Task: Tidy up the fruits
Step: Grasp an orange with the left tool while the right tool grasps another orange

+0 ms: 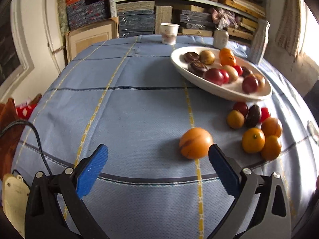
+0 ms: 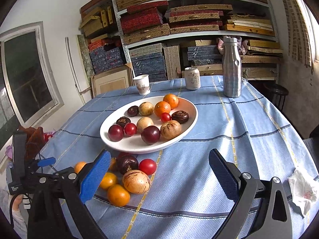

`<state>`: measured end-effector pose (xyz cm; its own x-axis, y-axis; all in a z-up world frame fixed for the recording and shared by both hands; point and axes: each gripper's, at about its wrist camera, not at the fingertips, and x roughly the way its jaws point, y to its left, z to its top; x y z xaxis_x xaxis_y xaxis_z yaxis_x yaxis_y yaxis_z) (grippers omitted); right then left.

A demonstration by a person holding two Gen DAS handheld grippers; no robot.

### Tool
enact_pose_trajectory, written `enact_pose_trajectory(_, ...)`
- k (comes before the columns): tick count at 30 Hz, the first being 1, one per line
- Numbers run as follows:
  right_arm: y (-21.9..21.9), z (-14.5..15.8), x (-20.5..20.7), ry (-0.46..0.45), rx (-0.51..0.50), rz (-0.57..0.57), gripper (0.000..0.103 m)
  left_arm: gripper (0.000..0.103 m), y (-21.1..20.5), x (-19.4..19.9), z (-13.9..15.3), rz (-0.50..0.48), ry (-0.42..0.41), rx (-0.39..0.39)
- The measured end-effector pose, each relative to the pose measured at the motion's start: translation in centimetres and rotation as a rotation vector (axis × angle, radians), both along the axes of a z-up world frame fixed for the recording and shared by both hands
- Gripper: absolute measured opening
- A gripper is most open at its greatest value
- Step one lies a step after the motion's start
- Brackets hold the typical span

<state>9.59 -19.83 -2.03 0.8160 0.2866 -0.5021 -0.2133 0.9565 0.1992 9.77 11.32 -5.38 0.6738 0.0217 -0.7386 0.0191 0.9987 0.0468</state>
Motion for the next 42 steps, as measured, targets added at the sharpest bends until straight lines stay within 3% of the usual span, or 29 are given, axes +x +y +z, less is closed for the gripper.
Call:
enact_pose_trajectory(5, 0.4, -0.1, -0.1, 0.011, 0.003, 0.029, 0.099, 0.099, -1.5, 0.0, -0.5, -0.037, 0.017, 0.045)
enact_pose_trajectory(17, 2.4, -0.8, -0.6, 0.049, -0.036, 0.111, 0.099, 0.098, -2.0, 0.0, -0.2, -0.105, -0.004, -0.033)
enact_pose_trajectory(25, 3.3, -1.1, -1.1, 0.063, -0.064, 0.147, 0.099, 0.060, -2.7, 1.3, -1.2, -0.166, 0.064, -0.081)
enact_pose_trajectory(33, 4.7, -1.9, -1.9, 0.099, -0.096, 0.208, 0.099, 0.057, -3.0, 2.2, -1.7, -0.185, 0.084, -0.098)
enact_pose_trajectory(36, 5.3, -2.2, -2.1, 0.114, -0.111, 0.234, 0.095, 0.052, -3.1, 2.4, -1.8, -0.192, 0.089, -0.100)
enact_pose_trajectory(38, 5.5, -2.4, -2.2, 0.129, -0.112, 0.249, 0.091, 0.042, -3.1, 2.4, -1.8, -0.190, 0.086, -0.102)
enact_pose_trajectory(42, 5.9, -2.9, -2.2, 0.160, -0.117, 0.270, 0.091, 0.040, -3.0, 2.3, -1.7, -0.184, 0.079, -0.110)
